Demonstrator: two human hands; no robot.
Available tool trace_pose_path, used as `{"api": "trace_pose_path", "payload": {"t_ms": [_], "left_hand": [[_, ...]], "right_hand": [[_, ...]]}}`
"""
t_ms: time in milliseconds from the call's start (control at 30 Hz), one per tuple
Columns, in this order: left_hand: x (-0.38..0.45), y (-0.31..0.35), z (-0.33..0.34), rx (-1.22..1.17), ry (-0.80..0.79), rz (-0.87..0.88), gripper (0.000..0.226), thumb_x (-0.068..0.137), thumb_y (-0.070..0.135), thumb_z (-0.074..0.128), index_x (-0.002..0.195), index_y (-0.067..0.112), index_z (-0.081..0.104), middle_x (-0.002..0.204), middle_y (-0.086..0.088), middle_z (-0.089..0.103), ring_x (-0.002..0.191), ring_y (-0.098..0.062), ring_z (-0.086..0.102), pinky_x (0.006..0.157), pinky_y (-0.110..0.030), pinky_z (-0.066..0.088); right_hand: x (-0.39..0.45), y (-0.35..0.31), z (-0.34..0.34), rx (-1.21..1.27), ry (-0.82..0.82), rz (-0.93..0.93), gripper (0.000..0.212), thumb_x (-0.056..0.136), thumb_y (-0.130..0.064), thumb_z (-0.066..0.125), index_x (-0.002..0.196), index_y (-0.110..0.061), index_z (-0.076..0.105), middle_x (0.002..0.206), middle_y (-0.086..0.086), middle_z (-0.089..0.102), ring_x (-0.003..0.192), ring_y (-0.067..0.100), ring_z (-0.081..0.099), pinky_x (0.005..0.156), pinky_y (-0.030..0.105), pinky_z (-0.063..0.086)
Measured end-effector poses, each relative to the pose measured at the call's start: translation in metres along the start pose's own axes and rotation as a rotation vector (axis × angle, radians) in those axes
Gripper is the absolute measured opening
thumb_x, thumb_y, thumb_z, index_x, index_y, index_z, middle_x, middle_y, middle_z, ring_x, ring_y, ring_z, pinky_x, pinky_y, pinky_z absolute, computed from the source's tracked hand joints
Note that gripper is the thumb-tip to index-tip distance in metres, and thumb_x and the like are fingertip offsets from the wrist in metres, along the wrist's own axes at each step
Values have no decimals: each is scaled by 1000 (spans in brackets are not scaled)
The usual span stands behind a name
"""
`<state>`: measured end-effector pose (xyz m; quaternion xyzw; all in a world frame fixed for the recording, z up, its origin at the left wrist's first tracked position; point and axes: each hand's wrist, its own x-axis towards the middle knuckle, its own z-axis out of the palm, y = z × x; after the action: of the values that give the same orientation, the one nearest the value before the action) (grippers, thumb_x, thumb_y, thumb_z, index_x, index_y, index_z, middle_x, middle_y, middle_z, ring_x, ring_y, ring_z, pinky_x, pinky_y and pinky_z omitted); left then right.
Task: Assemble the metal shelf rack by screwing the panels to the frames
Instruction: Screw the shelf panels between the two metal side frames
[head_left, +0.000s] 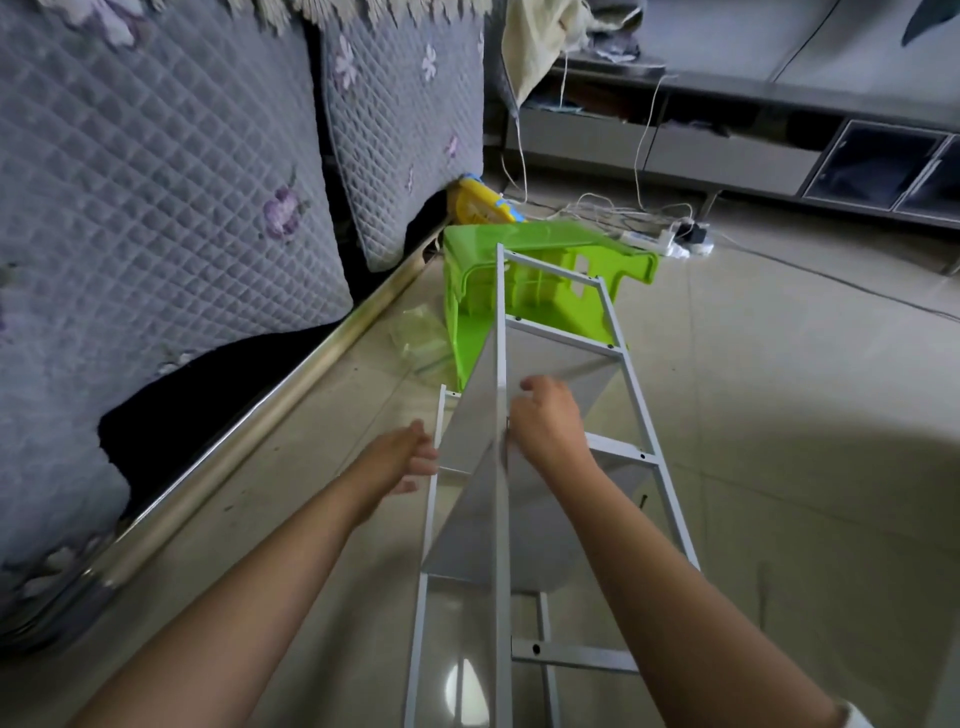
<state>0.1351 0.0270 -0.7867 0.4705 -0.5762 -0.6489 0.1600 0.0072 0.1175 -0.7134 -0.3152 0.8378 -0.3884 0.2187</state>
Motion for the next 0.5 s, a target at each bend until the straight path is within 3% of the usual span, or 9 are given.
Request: {"api": "trace_pose_path", "payload": {"t_ms": [67, 133, 200, 267, 333, 400, 500], "left_hand": [[0, 24, 14, -35, -27, 47, 29, 101, 30, 33, 85, 18, 54, 84, 0, 60, 73, -10, 56, 65, -25, 40], [0, 47, 30, -29, -32, 73, 28, 100, 31, 35, 84, 19, 54, 82, 3, 60, 74, -9, 55, 65, -24, 41], [1, 64, 44, -32, -52, 84, 26, 98, 32, 40, 83, 18, 55, 81, 1, 61, 74, -10, 56, 67, -25, 42], [3, 71, 55, 8, -64, 100, 20, 92, 32, 54, 82, 16, 57, 84, -4, 61, 75, -16, 57, 72, -26, 44], [5, 69, 61, 97, -43, 130, 17, 82, 27, 63, 86, 11, 60, 84, -7, 62, 75, -19, 56, 68, -24, 46], [3, 66, 66, 173, -17, 163, 20, 79, 27, 59, 81, 7, 59, 78, -9, 61, 67, -19, 54, 60, -23, 44], [6, 62, 72, 292, 56, 219, 41, 78, 36, 52, 85, -3, 60, 89, -21, 65, 75, -27, 57, 69, -33, 44]], "right_hand": [[6, 7, -11, 157, 72, 36, 43, 84, 5, 35, 124, 0, 49, 130, 16, 45, 109, 26, 47, 76, 27, 40], [14, 17, -14, 290, 87, 90, 47, 83, 6, 33, 125, -6, 48, 121, 10, 48, 90, 22, 48, 59, 23, 38], [22, 25, -11, 398, 113, 141, 44, 84, 7, 33, 120, -8, 52, 110, 5, 47, 81, 20, 49, 55, 22, 37], [29, 32, -5, 531, 118, 181, 39, 82, 8, 33, 108, -12, 54, 107, 7, 49, 90, 23, 51, 69, 27, 44], [35, 39, 1, 607, 125, 203, 35, 79, 9, 33, 95, -15, 52, 103, 9, 51, 95, 25, 52, 79, 35, 43], [39, 42, 4, 632, 113, 202, 32, 78, 9, 34, 85, -17, 52, 100, 10, 53, 96, 25, 52, 82, 36, 42], [39, 43, 0, 729, 94, 212, 37, 78, 12, 34, 72, -20, 51, 85, 7, 56, 93, 26, 54, 85, 35, 43]]}}
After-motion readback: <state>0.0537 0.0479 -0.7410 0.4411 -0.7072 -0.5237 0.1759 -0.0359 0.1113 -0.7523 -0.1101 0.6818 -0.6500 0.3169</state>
